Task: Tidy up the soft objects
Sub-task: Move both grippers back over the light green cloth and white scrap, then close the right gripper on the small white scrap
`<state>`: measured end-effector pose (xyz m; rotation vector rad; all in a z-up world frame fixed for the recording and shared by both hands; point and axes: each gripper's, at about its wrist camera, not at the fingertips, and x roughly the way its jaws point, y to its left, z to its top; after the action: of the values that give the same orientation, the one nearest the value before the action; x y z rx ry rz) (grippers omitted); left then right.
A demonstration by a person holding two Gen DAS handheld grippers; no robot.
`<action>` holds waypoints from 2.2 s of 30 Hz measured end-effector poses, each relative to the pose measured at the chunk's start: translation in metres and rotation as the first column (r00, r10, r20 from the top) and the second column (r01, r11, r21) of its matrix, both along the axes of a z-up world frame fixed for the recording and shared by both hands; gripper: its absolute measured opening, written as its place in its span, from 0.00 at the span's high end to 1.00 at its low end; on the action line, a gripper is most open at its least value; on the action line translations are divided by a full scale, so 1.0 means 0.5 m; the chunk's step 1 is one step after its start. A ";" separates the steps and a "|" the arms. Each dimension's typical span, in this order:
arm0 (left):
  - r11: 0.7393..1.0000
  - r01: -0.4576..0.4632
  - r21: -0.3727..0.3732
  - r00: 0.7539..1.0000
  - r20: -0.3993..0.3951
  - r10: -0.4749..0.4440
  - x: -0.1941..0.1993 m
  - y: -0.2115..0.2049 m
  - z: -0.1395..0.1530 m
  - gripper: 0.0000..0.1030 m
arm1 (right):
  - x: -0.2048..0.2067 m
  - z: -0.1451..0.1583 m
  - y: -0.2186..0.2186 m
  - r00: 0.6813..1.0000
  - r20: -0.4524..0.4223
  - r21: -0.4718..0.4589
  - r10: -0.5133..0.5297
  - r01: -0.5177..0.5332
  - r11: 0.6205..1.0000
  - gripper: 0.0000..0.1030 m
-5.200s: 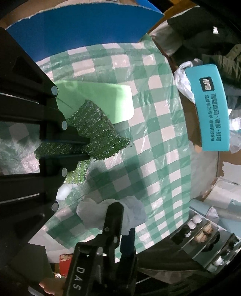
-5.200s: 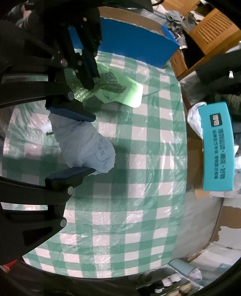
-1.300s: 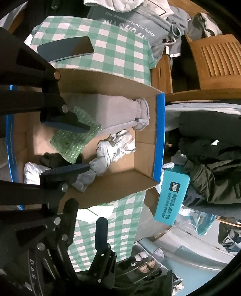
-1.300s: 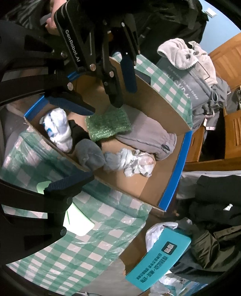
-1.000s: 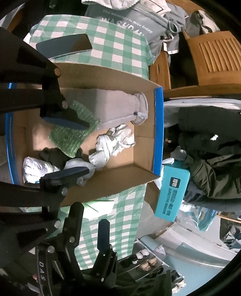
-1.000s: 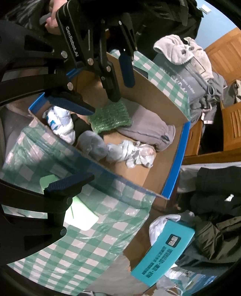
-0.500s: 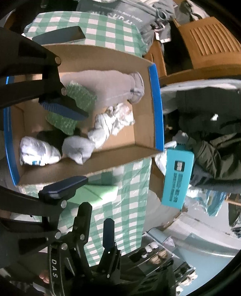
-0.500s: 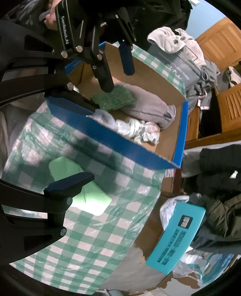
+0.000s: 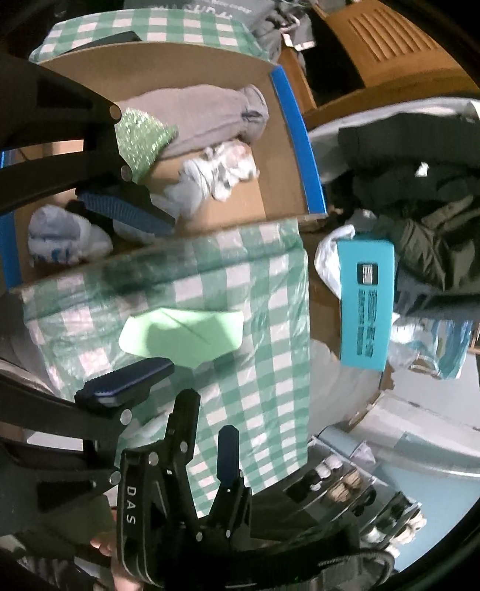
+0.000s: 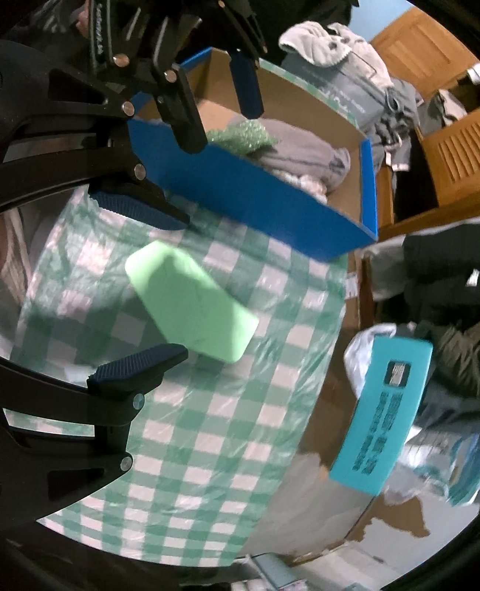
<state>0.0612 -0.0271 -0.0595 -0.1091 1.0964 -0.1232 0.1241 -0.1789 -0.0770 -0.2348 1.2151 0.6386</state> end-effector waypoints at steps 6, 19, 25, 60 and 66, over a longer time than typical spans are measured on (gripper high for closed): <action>0.999 0.036 0.021 0.999 0.001 -0.036 0.016 -0.050 -0.014 0.23 | 0.011 -0.016 -0.052 0.998 -0.011 -0.022 -0.054 0.054 0.998 0.37; 0.993 0.117 0.028 0.990 -0.080 -0.115 0.040 -0.133 -0.078 0.22 | 0.026 -0.087 -0.139 0.988 -0.058 -0.087 -0.141 0.136 0.987 0.37; 0.988 0.147 0.047 0.982 -0.124 -0.141 0.047 -0.159 -0.116 0.22 | 0.017 -0.144 -0.169 0.982 -0.108 -0.130 -0.154 0.139 0.982 0.37; 0.992 0.127 0.015 0.962 -0.246 -0.119 0.067 -0.175 -0.221 0.22 | -0.044 -0.293 -0.171 0.974 -0.195 -0.204 -0.114 0.073 0.976 0.84; 0.994 0.110 0.009 0.962 -0.253 -0.104 0.083 -0.173 -0.229 0.20 | -0.033 -0.274 -0.170 0.973 -0.182 -0.167 -0.139 0.109 0.980 0.85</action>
<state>0.1026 -0.1136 -0.1740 -0.0451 1.3583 -0.1982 0.1076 -0.2639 -0.2141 -0.2293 1.4580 0.4651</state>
